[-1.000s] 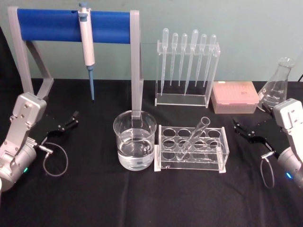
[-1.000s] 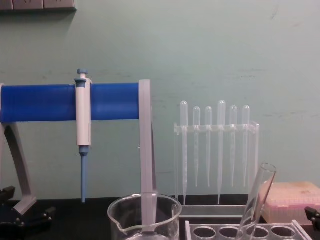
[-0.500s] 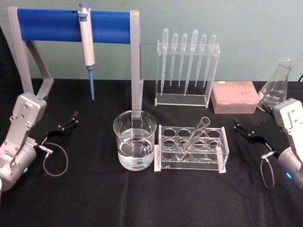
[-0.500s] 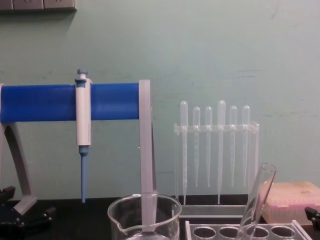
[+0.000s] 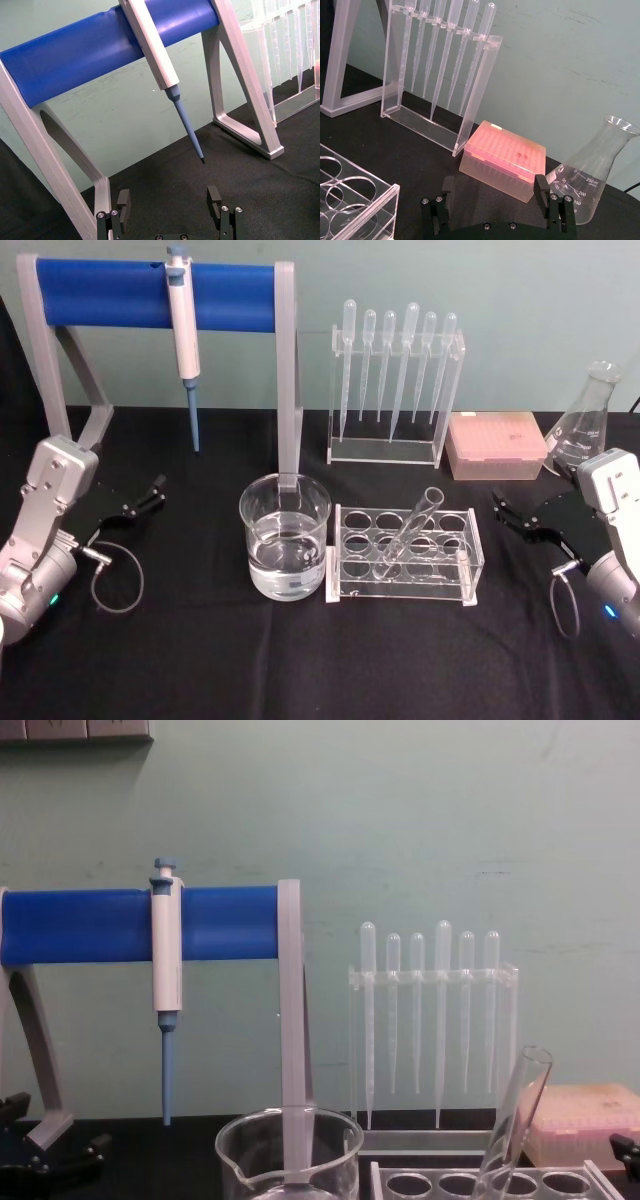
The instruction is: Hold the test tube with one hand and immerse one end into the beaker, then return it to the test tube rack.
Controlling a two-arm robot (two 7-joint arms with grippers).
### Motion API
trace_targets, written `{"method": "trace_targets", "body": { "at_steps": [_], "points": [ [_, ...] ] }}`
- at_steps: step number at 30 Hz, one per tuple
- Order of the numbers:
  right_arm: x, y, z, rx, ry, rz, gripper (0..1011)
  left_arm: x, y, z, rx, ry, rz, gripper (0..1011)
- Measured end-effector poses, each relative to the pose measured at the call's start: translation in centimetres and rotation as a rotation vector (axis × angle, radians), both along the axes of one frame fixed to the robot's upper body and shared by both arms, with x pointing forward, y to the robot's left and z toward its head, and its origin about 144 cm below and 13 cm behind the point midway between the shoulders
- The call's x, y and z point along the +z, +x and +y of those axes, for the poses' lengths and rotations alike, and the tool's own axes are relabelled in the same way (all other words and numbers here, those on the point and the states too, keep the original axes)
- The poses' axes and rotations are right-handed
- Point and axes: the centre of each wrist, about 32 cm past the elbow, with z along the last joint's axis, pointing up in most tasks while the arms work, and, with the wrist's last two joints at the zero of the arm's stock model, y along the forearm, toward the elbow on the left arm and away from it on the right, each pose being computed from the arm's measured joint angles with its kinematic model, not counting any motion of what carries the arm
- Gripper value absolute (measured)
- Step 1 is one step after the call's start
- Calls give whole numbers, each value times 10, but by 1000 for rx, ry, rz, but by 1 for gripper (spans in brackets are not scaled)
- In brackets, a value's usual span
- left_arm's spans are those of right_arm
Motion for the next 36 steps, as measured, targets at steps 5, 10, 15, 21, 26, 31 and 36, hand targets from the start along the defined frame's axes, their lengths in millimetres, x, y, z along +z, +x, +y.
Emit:
{"method": "trace_targets", "body": {
  "at_steps": [5,10,15,21,26,31,36],
  "points": [
    [0,0,0,0,0,0,1002,0,0,0,0,0,0,1000],
    [0,0,0,0,0,0,1002,0,0,0,0,0,0,1000],
    [3,0,1,3,3,-17,1002,0,0,0,0,0,0,1000],
    [22,-5,0,12,33,-63,1002,0,0,0,0,0,0,1000],
    [45,-12,-8,62,50,-86,1002,0,0,0,0,0,0,1000],
    [64,-19,-24,154,68,-67,1002,0,0,0,0,0,0,1000],
    [73,-23,-41,277,92,-20,1002,0,0,0,0,0,0,1000]
  ]
}}
